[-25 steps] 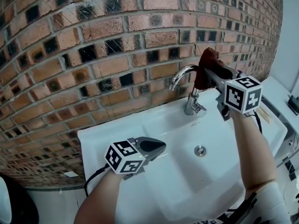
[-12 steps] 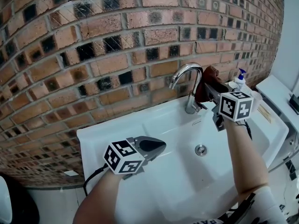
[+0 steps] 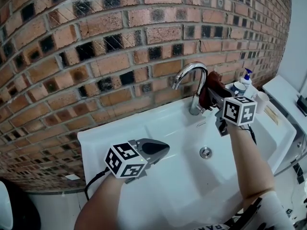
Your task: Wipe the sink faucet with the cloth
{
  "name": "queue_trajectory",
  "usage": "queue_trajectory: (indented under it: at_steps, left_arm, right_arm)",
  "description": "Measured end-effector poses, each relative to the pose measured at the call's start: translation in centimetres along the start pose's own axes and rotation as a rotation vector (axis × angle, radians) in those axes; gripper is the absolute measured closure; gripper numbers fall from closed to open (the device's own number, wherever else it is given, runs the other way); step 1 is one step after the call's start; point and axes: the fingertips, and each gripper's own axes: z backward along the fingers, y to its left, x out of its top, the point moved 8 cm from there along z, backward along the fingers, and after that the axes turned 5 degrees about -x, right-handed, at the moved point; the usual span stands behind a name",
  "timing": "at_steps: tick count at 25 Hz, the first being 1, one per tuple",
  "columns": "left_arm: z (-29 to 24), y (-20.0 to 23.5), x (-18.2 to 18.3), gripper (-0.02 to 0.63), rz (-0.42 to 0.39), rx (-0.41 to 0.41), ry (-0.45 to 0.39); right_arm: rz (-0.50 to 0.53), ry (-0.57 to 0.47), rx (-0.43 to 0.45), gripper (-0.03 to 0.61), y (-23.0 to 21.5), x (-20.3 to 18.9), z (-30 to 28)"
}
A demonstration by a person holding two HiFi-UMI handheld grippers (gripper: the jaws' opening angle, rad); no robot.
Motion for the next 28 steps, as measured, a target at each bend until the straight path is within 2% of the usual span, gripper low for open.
queue_trajectory:
  at_steps: [7, 14, 21, 28]
  left_arm:
    - [0.0, 0.0, 0.0, 0.607, -0.002, 0.001, -0.001]
    - [0.0, 0.0, 0.0, 0.607, -0.002, 0.003, 0.000]
    - [0.0, 0.0, 0.0, 0.607, -0.005, -0.002, -0.001]
    - [0.0, -0.1, 0.0, 0.607, -0.005, -0.006, 0.000]
  right_arm:
    - [0.040, -0.063, -0.017, 0.485, 0.6, 1.4, 2.0]
    - [0.132, -0.122, 0.055, 0.485, 3.9, 3.0, 3.7]
    - [0.236, -0.053, 0.110, 0.485, 6.2, 1.7, 1.8]
    - [0.288, 0.009, 0.110, 0.485, 6.2, 0.4, 0.5]
